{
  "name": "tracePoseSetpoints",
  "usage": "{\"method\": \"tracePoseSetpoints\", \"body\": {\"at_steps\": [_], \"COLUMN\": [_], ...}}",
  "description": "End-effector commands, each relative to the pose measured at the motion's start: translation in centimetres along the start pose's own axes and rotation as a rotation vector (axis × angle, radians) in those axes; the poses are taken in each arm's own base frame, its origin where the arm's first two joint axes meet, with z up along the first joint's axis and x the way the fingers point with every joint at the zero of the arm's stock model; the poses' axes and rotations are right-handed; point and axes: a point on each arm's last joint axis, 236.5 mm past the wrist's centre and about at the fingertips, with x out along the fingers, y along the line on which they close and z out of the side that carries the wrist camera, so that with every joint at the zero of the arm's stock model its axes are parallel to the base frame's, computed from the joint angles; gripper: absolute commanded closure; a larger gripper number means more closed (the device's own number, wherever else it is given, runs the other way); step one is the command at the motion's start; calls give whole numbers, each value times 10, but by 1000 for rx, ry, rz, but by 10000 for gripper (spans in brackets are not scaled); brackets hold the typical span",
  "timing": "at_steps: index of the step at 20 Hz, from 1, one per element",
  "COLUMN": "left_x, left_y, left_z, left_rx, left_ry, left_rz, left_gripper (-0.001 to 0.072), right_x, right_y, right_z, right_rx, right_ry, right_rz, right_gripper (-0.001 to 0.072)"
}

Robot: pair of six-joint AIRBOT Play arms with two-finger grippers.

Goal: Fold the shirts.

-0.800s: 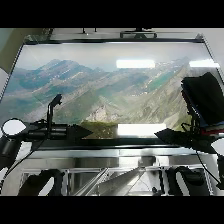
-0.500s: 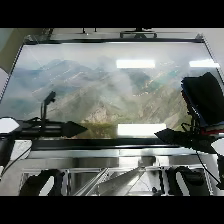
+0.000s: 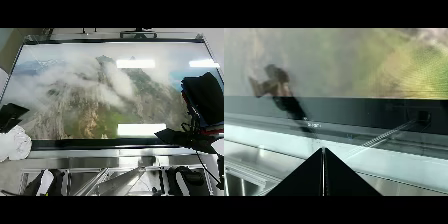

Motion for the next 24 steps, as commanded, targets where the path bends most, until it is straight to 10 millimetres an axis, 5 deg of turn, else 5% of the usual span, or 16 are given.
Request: {"method": "tracePoseSetpoints", "body": {"at_steps": [1,6,10,13,17,20,21,22,24], "left_x": [-6,-29,-29,-9,54,76,80,82,86], "left_y": [94,219,283,302,270,272,271,265,232], "left_z": [11,17,15,20,48,46,41,36,45], "left_rx": [-184,-267,-338,-305,-223,-210,-219,-224,-229], "left_ry": [90,179,225,283,281,330,355,379,351], "left_rz": [194,527,608,582,309,283,267,242,103], "left_gripper": [-13,-13,-13,-13,-12,19,269,658,700], "right_x": [0,0,0,0,0,0,0,0,0], "right_y": [0,0,0,0,0,0,0,0,0], "right_z": [0,0,0,0,4,4,4,4,4], "right_rx": [0,1,0,0,0,0,1,1,0], "right_ry": [1,1,1,1,-19,-19,-19,-19,-18], "right_rz": [0,0,0,0,0,0,0,0,0], "right_gripper": [692,692,692,692,692,692,692,692,692]}}
